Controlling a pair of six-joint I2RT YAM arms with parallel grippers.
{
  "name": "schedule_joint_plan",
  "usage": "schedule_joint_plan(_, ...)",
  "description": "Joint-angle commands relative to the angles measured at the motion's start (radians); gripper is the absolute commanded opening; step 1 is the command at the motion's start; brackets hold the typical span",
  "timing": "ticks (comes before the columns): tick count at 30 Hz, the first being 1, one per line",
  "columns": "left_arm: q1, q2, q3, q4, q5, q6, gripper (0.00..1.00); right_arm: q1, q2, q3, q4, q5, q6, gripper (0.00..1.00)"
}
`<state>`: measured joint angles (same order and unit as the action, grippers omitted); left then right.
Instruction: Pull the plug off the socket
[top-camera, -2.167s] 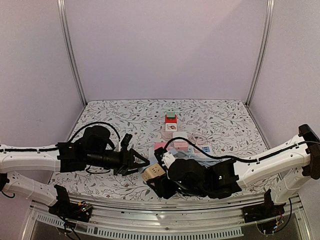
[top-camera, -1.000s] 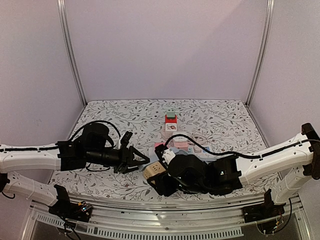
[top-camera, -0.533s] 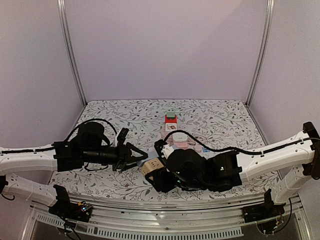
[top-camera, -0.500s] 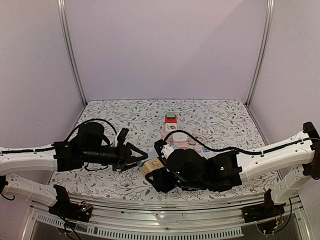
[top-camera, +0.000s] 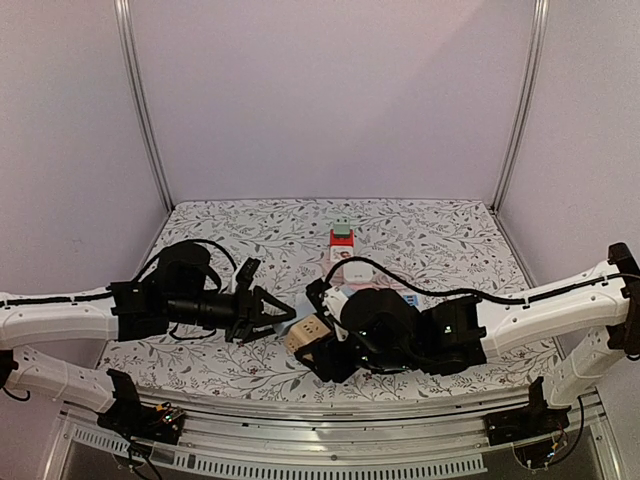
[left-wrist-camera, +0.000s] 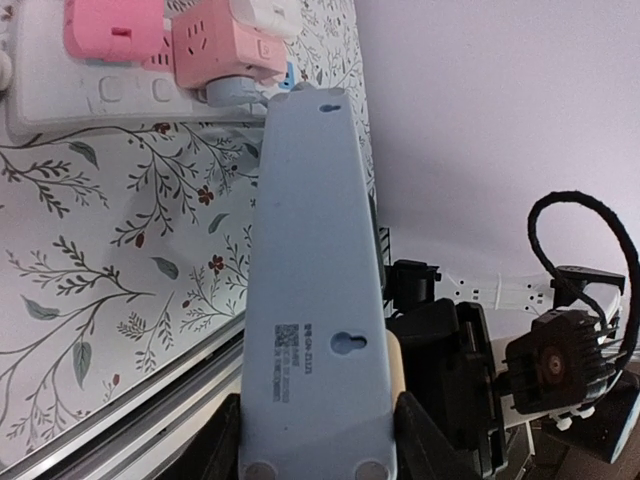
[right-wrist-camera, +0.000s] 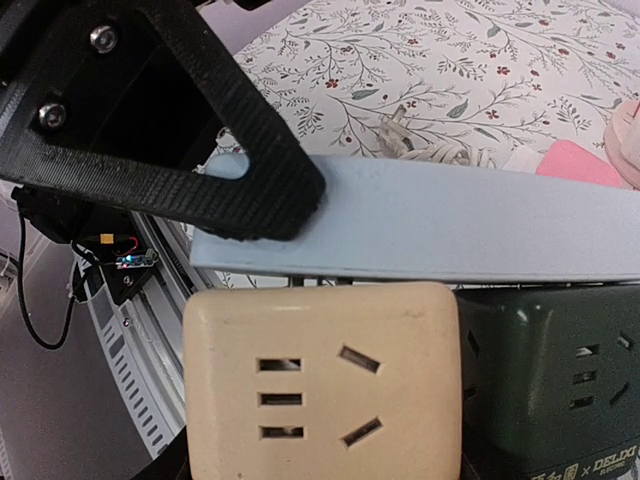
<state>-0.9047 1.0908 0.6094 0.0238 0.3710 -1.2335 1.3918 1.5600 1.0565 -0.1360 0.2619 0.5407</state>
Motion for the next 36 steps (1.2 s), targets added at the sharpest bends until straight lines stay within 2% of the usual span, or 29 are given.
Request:
schedule_joint_plan(1,0.056,0.01,-0.018,-0.059,-0.034,0.093,0.0,0.0,-0.098,-0.015,0.05,-0.022,-0.06,0.0)
schedule_joint_plan(7,0.062,-0.001,-0.025,-0.058,-0.039,0.09,0.0,0.001,-0.088,-0.013,0.028,0.093,0.031,0.0)
schedule_joint_plan(14,0.07,-0.008,-0.032,-0.057,-0.04,0.086,0.0,0.0,-0.064,0.002,-0.076,0.257,0.197,0.0)
schedule_joint_plan(19,0.07,-0.018,-0.048,-0.047,-0.042,0.076,0.0,-0.015,-0.064,0.0,-0.122,0.287,0.278,0.0)
schedule_joint_plan(29,0.07,-0.03,-0.057,-0.049,-0.035,0.074,0.0,-0.017,-0.073,0.0,-0.122,0.238,0.235,0.0)
schedule_joint_plan(36,0.07,-0.029,-0.058,-0.045,-0.029,0.075,0.0,-0.005,-0.11,-0.03,-0.007,0.102,0.049,0.0)
